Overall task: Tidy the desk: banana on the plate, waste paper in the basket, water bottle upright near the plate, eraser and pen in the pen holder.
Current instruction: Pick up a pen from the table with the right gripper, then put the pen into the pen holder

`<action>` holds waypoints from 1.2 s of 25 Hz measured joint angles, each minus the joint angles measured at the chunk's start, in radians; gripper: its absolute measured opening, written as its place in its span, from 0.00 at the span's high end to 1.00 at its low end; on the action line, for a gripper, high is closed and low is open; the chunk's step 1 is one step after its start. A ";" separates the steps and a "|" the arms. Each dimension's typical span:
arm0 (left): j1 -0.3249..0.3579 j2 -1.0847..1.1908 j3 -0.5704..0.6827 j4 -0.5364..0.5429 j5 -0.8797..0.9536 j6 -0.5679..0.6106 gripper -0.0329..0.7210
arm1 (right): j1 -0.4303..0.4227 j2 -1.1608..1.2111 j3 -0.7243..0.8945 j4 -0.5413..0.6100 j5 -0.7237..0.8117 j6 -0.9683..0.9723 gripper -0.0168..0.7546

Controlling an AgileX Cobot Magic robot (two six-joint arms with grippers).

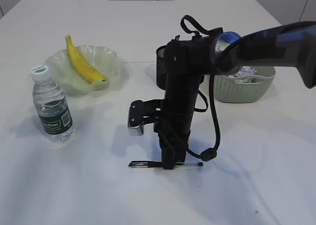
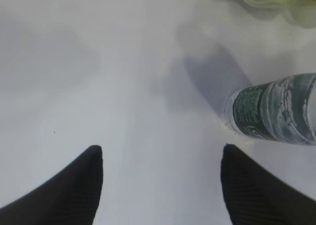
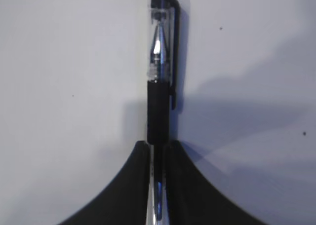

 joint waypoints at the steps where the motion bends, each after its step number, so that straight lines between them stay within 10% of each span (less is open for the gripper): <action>1: 0.000 0.000 0.000 0.000 0.004 0.000 0.26 | 0.000 0.000 0.000 0.012 0.000 0.011 0.91; 14: 0.000 0.000 0.000 -0.013 0.039 0.000 0.26 | -0.037 -0.125 0.005 0.036 -0.002 0.064 0.92; 30: 0.000 0.000 0.000 -0.039 0.097 0.000 0.26 | -0.332 -0.323 0.008 0.334 0.006 -0.008 0.92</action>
